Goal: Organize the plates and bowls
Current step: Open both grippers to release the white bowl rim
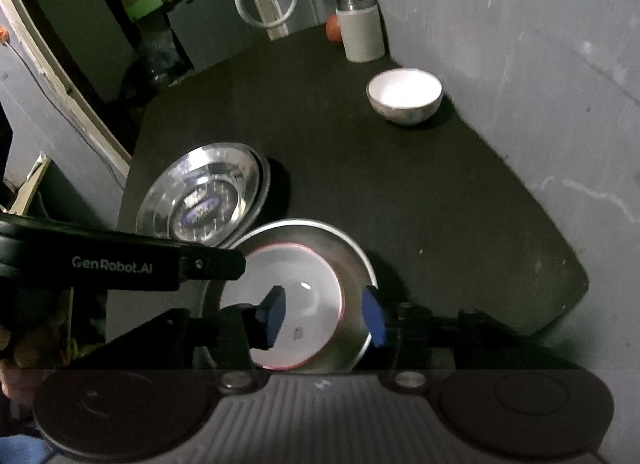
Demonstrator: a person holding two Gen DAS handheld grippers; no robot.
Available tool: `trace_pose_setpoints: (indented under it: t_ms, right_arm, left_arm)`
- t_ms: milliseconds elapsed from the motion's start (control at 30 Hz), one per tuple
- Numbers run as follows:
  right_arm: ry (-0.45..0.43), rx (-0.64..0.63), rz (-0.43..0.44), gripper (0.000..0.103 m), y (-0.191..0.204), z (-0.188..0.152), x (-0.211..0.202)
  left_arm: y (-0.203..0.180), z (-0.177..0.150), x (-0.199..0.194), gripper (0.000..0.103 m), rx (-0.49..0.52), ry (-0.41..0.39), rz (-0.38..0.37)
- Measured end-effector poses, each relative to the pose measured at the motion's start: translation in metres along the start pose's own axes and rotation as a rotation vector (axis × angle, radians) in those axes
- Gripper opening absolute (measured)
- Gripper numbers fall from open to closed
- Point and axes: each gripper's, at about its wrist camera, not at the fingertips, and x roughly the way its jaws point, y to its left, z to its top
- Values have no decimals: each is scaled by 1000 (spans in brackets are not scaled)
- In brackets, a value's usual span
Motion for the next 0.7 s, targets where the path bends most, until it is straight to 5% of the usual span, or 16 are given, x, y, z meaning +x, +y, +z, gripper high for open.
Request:
trace_pose_setpoints:
  t_ms: [433,700]
  right_arm:
    - [-84,43,4,94,-14,12,-3]
    - [-86,105,22,102,-33,20,17]
  left_arm:
    - [5,17,-9,96,23,-103,125]
    - [13,35,2,100,11,-103,186]
